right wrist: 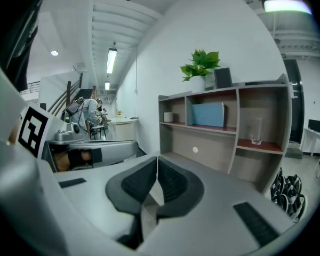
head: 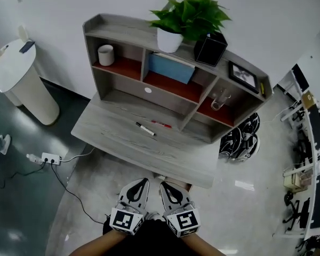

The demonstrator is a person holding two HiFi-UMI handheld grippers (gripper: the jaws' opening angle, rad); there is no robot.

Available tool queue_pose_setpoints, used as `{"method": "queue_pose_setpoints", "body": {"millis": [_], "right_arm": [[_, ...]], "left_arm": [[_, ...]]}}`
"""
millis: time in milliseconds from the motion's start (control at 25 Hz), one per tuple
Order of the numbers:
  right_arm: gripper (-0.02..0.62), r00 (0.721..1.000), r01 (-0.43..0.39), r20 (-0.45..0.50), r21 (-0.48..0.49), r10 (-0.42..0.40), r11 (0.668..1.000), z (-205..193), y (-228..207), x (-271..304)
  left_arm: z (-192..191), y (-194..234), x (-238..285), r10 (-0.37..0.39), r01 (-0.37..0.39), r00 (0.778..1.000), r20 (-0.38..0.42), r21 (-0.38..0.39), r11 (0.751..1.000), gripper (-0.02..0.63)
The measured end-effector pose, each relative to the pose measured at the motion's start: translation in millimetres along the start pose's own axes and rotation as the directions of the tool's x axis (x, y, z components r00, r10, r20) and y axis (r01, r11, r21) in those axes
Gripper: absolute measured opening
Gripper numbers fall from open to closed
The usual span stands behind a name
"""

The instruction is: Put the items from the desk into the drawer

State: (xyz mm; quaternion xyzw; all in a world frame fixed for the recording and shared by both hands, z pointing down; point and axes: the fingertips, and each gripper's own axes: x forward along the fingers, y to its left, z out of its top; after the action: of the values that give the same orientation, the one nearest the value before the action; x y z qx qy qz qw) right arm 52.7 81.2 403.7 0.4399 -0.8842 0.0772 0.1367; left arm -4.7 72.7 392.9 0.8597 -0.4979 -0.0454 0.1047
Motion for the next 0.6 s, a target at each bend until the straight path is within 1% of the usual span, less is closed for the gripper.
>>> {"method": "queue_pose_setpoints", "body": {"millis": [120, 240, 440, 520, 600], "right_arm": [[0.02, 0.999, -0.012, -0.051, 0.009, 0.013, 1.0, -2, 9, 26], [0.02, 0.996, 0.002, -0.091, 0.013, -0.001, 1.0, -3, 15, 53], [0.021, 0.99, 0.027, -0.135, -0.009, -0.028, 1.0, -1, 21, 101], [0.021, 0.987, 0.042, -0.155, -0.017, -0.044, 0.999, 0, 19, 113], [0.021, 0.982, 0.062, -0.179, -0.023, -0.065, 0.998, -3, 13, 122]], "left_arm": [[-1, 30, 3, -0.021, 0.022, 0.999, -0.036, 0.028, 0.999, 0.012], [-3, 67, -2, -0.024, 0.025, 0.998, -0.064, 0.016, 1.0, 0.012], [8, 124, -14, -0.007, 0.006, 0.999, -0.047, -0.008, 1.0, 0.012], [14, 137, -19, -0.019, 0.017, 0.999, -0.048, -0.023, 1.0, 0.012], [19, 149, -23, -0.034, 0.033, 0.999, -0.039, -0.019, 0.999, 0.012]]}}
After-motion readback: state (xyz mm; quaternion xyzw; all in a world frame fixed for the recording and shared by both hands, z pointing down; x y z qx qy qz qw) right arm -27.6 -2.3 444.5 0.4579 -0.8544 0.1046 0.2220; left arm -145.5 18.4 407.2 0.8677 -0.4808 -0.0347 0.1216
